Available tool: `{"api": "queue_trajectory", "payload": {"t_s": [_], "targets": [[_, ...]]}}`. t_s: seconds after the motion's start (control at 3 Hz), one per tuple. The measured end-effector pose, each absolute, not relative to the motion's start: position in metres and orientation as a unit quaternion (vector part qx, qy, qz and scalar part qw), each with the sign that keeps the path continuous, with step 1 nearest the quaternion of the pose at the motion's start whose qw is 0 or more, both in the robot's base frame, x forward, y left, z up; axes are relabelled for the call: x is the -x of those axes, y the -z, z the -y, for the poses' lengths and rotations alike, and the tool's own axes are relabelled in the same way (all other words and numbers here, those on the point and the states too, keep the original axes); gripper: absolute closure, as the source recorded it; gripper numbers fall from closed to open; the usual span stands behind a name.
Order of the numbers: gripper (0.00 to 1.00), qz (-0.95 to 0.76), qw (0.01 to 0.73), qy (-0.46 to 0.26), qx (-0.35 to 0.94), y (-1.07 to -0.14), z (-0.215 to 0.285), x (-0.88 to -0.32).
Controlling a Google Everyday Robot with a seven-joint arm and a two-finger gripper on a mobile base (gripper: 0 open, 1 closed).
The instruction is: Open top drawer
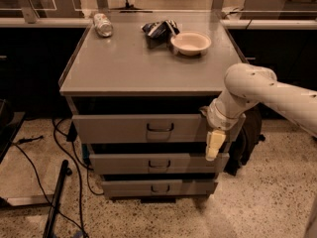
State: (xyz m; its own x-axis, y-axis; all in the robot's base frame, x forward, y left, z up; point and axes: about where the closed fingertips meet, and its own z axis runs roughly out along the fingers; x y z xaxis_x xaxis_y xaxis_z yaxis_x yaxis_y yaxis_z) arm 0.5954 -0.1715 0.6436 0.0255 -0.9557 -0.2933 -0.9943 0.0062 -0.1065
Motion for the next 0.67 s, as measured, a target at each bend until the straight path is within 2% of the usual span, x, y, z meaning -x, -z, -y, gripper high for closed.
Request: {"api": "queue_trajectory", "payload": {"t_s": [0.67], "targets": [[0.00,-0.695,0.115,-0.096,0.703,-0.659,0.176,-0.576]]}}
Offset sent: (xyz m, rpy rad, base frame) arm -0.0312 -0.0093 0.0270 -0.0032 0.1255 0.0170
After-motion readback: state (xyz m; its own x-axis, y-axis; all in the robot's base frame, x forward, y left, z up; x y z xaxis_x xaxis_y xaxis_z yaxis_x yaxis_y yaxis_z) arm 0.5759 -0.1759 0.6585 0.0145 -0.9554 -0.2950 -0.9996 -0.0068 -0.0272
